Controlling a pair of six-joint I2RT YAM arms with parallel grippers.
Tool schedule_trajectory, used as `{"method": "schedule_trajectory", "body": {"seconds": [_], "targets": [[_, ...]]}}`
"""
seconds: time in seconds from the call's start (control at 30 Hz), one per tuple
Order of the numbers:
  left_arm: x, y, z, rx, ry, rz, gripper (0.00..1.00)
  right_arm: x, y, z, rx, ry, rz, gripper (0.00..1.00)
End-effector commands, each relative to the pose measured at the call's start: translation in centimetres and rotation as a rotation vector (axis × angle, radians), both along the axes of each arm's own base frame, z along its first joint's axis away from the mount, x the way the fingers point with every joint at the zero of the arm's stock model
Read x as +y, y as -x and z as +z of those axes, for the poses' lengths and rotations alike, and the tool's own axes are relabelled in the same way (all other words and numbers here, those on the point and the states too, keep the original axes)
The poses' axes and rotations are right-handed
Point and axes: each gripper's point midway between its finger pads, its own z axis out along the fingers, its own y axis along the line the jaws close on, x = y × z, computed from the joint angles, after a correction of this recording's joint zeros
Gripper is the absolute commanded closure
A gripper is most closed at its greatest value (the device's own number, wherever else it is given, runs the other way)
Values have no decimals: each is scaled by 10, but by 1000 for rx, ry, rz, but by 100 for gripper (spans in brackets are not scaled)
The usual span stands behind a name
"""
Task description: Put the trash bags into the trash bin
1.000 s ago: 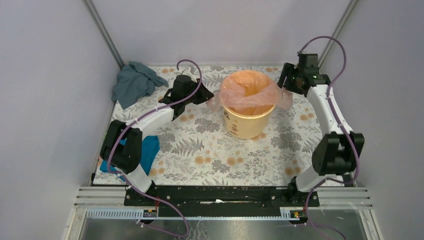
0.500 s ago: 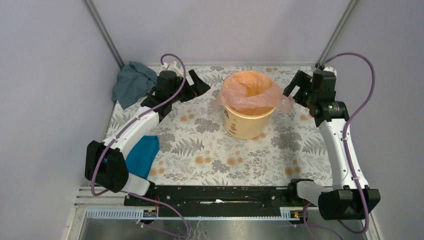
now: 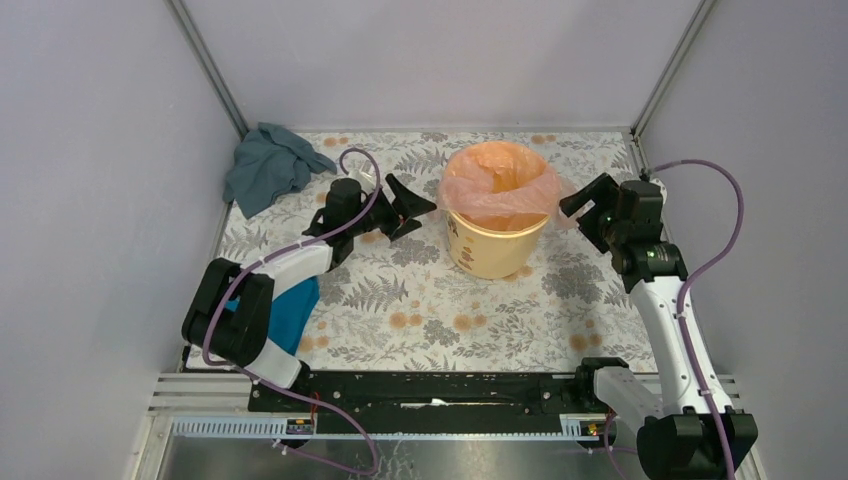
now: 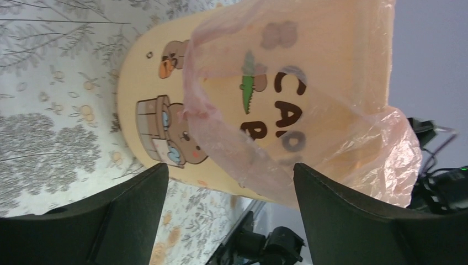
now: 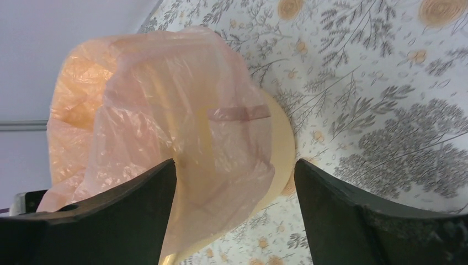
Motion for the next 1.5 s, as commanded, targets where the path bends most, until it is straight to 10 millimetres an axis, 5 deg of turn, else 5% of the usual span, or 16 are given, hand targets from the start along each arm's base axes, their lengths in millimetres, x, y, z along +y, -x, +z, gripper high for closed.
{"method": "schedule_trajectory", "body": {"seconds": [0.0, 0.5, 0.63, 0.8, 1.1, 1.23, 1.47], "targets": [[-21, -2, 31, -92, 107, -55, 18, 8, -4, 14, -85, -124, -40, 18], [-36, 5, -15, -50, -3, -73, 100, 9, -2, -27, -33, -121, -31, 85], [-41, 17, -27, -50, -45, -85, 100, 10, -1, -33, -14, -75, 11, 100], [-45, 43, -46, -16, -75, -118, 100, 14, 9, -33, -14, -16, 92, 100], [-39, 52, 28, -167, -71, -146, 100, 31, 22, 11, -123, -22, 216, 100], [-36, 59, 29, -162, -75, -148, 100, 16, 31, -2, -57, 7, 134, 100], [-37, 80, -7, -86, -104, -154, 100, -5, 48, -49, 42, 77, 37, 100]]}}
